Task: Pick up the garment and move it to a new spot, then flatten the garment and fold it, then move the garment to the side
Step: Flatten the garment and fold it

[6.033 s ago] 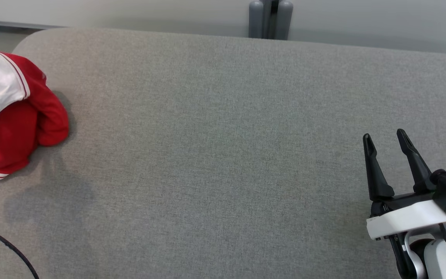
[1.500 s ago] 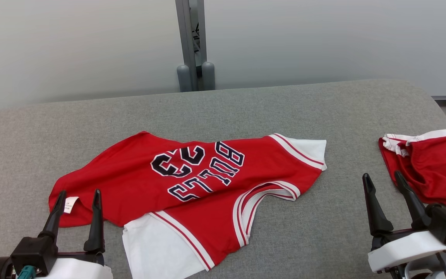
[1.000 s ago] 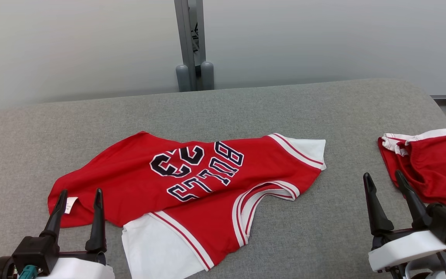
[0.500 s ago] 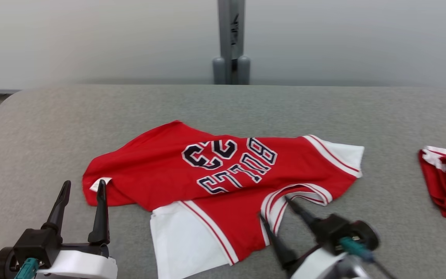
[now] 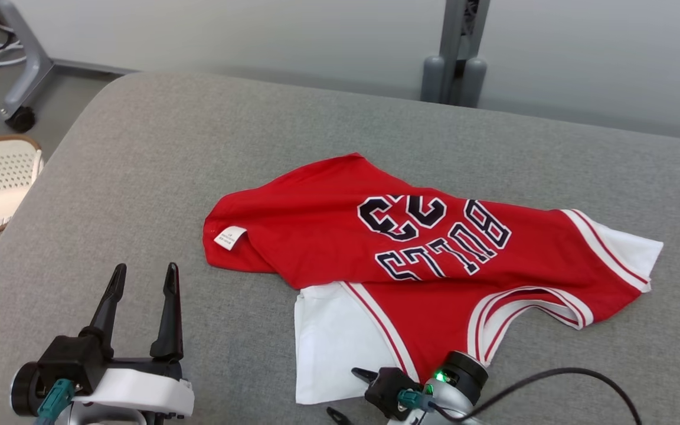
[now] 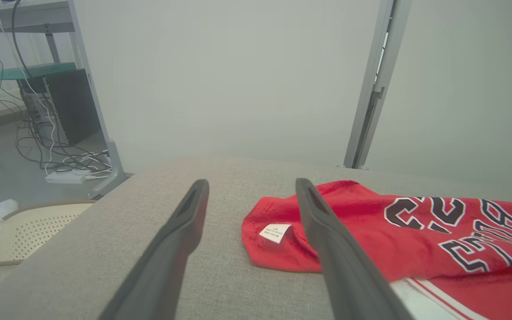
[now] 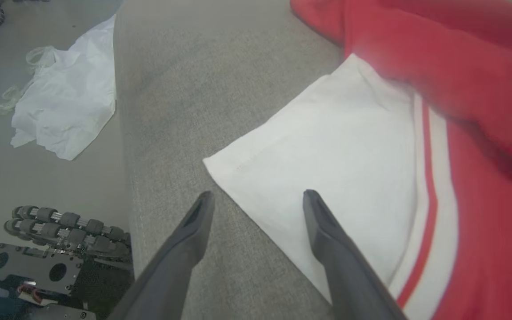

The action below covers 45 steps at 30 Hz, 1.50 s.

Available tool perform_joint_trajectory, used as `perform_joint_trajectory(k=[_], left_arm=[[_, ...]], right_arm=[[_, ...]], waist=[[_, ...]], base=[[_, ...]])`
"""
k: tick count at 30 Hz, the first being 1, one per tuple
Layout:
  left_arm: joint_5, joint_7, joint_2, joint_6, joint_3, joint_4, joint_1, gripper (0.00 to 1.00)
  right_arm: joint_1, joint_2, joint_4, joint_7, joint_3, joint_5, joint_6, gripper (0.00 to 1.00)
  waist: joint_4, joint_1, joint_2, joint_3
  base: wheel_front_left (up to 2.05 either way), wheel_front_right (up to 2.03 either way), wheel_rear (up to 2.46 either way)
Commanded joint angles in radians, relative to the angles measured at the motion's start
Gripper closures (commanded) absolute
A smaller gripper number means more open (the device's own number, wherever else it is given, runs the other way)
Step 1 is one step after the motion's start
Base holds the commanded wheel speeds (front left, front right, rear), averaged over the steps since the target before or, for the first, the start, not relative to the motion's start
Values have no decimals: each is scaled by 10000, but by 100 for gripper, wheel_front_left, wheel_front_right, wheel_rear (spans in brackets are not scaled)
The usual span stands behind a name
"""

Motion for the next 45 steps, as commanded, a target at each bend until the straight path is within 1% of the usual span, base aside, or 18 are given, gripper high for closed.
perform_joint_trajectory(k=[1, 5, 9, 10, 11, 13, 16, 20, 24, 27, 28, 29, 32, 33, 35, 39, 42, 45], left_arm=[[-63, -63, -32, -71, 16, 77, -218, 0], [-105, -166, -112, -145, 44, 255, -409, 0], [-121, -228, -154, -252, 94, 468, -568, 0], [-117, -252, -170, -278, 103, 510, -618, 0], [-113, -260, -176, -288, 131, 553, -660, 0], [-129, -269, -199, -336, 204, 618, -702, 0], [-137, -295, -214, -393, 343, 684, -708, 0], [-32, -303, -240, -452, 482, 659, -650, 0], [103, -302, -247, -507, 666, 526, -587, 0], [182, -304, -240, -539, 794, 456, -577, 0], [182, -304, -240, -539, 794, 456, -577, 0], [209, -304, -231, -573, 832, 435, -585, 0], [272, -305, -215, -624, 899, 406, -628, 0], [321, -305, -204, -645, 923, 404, -664, 0], [354, -306, -231, -634, 949, 385, -737, 0], [431, -306, -246, -640, 989, 375, -782, 0], [468, -305, -236, -668, 1008, 380, -796, 0], [505, -307, -226, -685, 1003, 400, -857, 0]], right_arm=[[-289, -37, 385, -21, 216, 91, 0, 0], [-1005, 16, 1730, 148, 877, -110, -2, 0], [-1429, -93, 3058, 300, 1123, -152, -48, 0], [-1468, -121, 3217, 294, 1134, -40, -53, 56], [-1466, -128, 3226, 147, 1085, 140, -63, 100], [-1457, -134, 3297, 259, 1107, 496, -60, 100], [-1541, -91, 3191, -124, 849, 1003, -57, 100], [-1565, -69, 3145, -801, 70, 1501, -59, 100], [-1415, -392, 2916, -1380, -865, 1728, -45, 100], [-1263, -698, 2563, -1582, -1575, 1849, -33, 100], [-1263, -698, 2563, -1582, -1575, 1849, -33, 100], [-1165, -760, 2434, -1617, -1793, 1934, -30, 100], [-943, -1107, 2038, -1434, -2452, 1965, -22, 100], [-774, -1406, 1771, -1238, -2828, 1909, -22, 100], [-535, -1605, 1411, -1024, -3289, 2084, -21, 100], [-47, -2175, 704, -566, -4303, 2059, -21, 100], [362, -2323, 129, -178, -4925, 2018, -16, 100], [723, -2433, -517, 321, -5071, 2012, -2, 100]], waist=[[174, 0, 0, 181], [234, 0, 0, 351], [210, 0, 0, 473], [200, 0, 0, 484], [182, 0, 0, 494], [96, 0, 0, 517], [-140, 0, 0, 575], [-559, 0, 0, 607], [-1067, 0, 0, 647], [-1445, 0, 0, 681], [-1445, 0, 0, 681], [-1559, 0, 0, 695], [-1884, 0, 0, 736], [-2055, 0, 0, 774], [-2206, 0, 0, 829], [-2460, 0, 0, 904], [-2611, 0, 0, 955], [-2739, 0, 0, 1008]], base=[[0, 0, 0], [0, 0, 0], [0, 0, 0], [0, 0, 0], [0, 0, 0], [0, 0, 0], [0, 0, 0], [0, 0, 0], [0, 0, 0], [0, 0, 0], [0, 0, 0], [0, 0, 0], [0, 0, 0], [0, 0, 0], [0, 0, 0], [0, 0, 0], [0, 0, 0], [0, 0, 0]])
